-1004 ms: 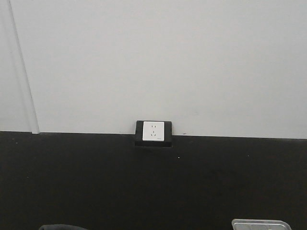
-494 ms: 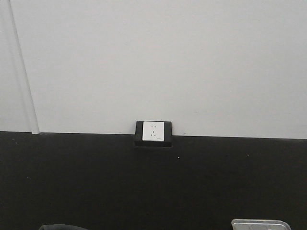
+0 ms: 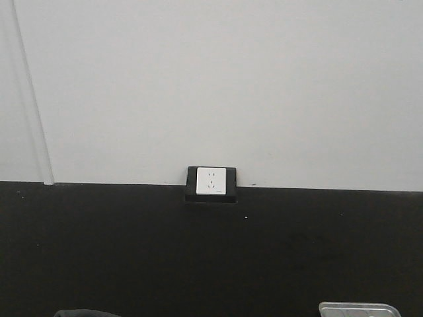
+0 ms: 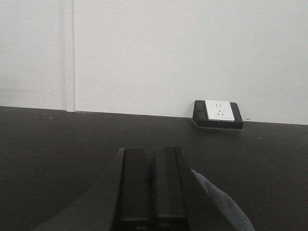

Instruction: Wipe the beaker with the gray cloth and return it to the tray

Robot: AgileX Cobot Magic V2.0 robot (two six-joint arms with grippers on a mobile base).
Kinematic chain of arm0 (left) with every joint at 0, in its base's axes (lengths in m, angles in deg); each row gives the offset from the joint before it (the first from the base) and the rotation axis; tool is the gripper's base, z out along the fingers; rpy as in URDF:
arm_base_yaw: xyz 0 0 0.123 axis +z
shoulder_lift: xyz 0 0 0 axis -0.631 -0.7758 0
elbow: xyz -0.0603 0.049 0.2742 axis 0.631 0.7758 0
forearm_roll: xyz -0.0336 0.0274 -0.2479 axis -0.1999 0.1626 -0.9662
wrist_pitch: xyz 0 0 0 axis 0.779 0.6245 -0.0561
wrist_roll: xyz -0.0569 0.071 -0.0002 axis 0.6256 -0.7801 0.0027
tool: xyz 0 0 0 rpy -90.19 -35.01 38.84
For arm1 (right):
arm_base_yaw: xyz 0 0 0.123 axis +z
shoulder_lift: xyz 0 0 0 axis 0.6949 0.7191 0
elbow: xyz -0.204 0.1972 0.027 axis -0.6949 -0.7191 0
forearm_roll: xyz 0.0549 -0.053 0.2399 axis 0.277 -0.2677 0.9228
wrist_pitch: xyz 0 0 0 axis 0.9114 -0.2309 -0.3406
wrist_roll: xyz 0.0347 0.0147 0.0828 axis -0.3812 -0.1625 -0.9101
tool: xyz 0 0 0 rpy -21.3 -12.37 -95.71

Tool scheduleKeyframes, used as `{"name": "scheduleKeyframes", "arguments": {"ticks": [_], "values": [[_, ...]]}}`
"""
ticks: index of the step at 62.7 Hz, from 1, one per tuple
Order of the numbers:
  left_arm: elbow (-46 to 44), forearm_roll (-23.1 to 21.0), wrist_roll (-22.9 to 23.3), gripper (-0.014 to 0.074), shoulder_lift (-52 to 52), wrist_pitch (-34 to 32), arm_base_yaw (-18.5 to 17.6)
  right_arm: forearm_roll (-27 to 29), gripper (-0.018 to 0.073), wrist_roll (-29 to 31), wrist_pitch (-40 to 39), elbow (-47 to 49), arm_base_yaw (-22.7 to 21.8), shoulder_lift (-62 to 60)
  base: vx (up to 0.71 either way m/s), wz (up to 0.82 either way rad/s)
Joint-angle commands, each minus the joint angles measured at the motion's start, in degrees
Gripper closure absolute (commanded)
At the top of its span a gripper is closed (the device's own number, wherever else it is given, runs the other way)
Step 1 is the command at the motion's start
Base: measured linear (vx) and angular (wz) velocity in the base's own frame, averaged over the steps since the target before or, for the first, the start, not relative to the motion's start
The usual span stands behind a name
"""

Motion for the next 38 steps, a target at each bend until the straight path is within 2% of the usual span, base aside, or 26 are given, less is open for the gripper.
{"name": "scheduleKeyframes", "arguments": {"ticks": [1, 10, 13, 19, 38], "values": [[1.7, -0.5, 0.4, 0.0603, 0.9, -4.5, 0.2, -0.5, 0.0571, -0.1, -7.5, -2.5, -0.4, -0.7, 0.00, 0.00], [1.7, -0.5, 0.4, 0.0603, 0.9, -4.5, 0.2, -0.5, 0.0571, -1.7, -8.7, -7.6, -0.4, -0.9, 0.00, 0.00], [1.7, -0.5, 0.4, 0.0603, 0.9, -4.5, 0.2, -0.5, 0.0571, -1.9, -5.0, -7.2, -0.4, -0.8, 0.00, 0.00], [1.7, -0.5, 0.4, 0.0603, 0.9, -4.5, 0.2, -0.5, 0.0571, -1.9, -3.2, -7.3, -0.4, -0.8, 0.00, 0.00], [1.7, -0.5, 0.4, 0.0603, 0.9, -4.5, 0.2, -0.5, 0.0571, -1.9, -0.9, -7.3, -0.4, -0.8, 0.00, 0.00]]}}
